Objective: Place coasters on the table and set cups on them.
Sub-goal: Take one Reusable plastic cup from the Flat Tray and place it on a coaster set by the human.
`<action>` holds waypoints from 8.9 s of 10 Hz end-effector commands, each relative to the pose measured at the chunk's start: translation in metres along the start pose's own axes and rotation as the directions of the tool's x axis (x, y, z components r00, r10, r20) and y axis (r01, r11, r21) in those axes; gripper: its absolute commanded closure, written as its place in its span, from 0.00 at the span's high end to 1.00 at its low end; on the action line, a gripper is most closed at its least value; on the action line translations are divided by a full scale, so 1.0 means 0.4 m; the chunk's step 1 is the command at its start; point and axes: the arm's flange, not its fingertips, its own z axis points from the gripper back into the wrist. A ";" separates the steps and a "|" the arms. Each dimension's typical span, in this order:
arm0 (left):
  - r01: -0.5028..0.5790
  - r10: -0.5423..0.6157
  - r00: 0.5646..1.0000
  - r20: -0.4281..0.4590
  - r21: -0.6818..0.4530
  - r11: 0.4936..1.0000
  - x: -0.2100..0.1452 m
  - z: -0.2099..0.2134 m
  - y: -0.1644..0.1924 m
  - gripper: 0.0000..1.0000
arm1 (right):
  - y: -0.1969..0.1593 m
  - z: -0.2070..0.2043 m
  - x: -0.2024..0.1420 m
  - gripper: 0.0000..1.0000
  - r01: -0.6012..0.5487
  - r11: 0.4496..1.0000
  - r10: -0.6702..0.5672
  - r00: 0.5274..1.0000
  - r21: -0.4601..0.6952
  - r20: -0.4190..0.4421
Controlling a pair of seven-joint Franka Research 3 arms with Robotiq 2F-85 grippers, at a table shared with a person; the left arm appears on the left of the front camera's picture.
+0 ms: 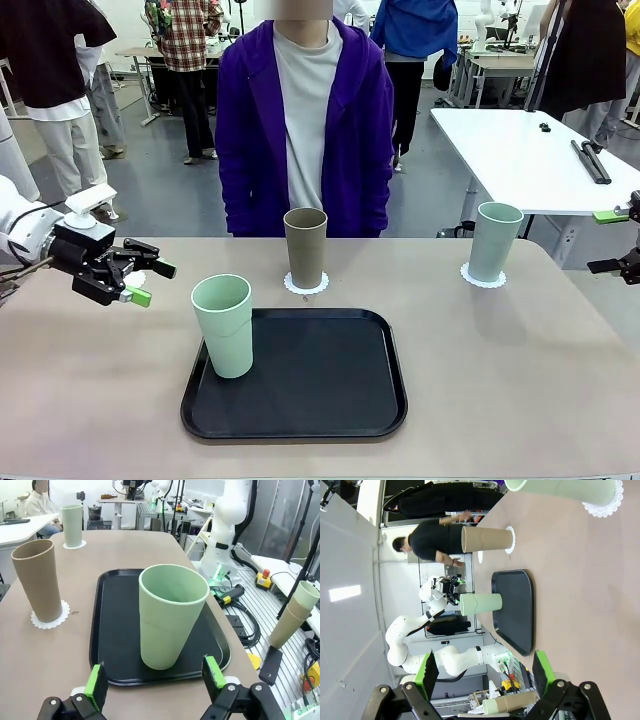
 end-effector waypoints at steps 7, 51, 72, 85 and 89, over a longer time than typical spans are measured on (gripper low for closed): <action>-0.013 0.014 0.999 0.032 -0.020 1.000 -0.044 -0.036 0.005 1.00 | 0.002 -0.003 -0.003 1.00 0.005 1.000 -0.005 1.000 0.000 0.005; -0.027 -0.004 0.973 0.230 0.130 0.991 0.305 -0.085 -0.123 0.00 | 0.002 -0.003 -0.003 1.00 0.005 1.000 -0.005 1.000 0.000 0.005; -0.236 0.072 0.956 0.286 0.594 0.769 -0.014 0.420 0.143 0.85 | 0.002 -0.003 -0.003 1.00 0.005 1.000 -0.005 1.000 0.000 0.005; -0.081 -0.014 0.978 0.207 0.446 0.891 -0.237 0.388 0.271 0.85 | 0.002 -0.003 -0.003 1.00 0.005 1.000 -0.005 1.000 0.000 0.005; -0.114 0.018 0.970 0.242 0.389 0.914 -0.297 0.374 0.282 0.85 | 0.002 -0.003 -0.003 1.00 0.005 1.000 -0.005 1.000 0.000 0.005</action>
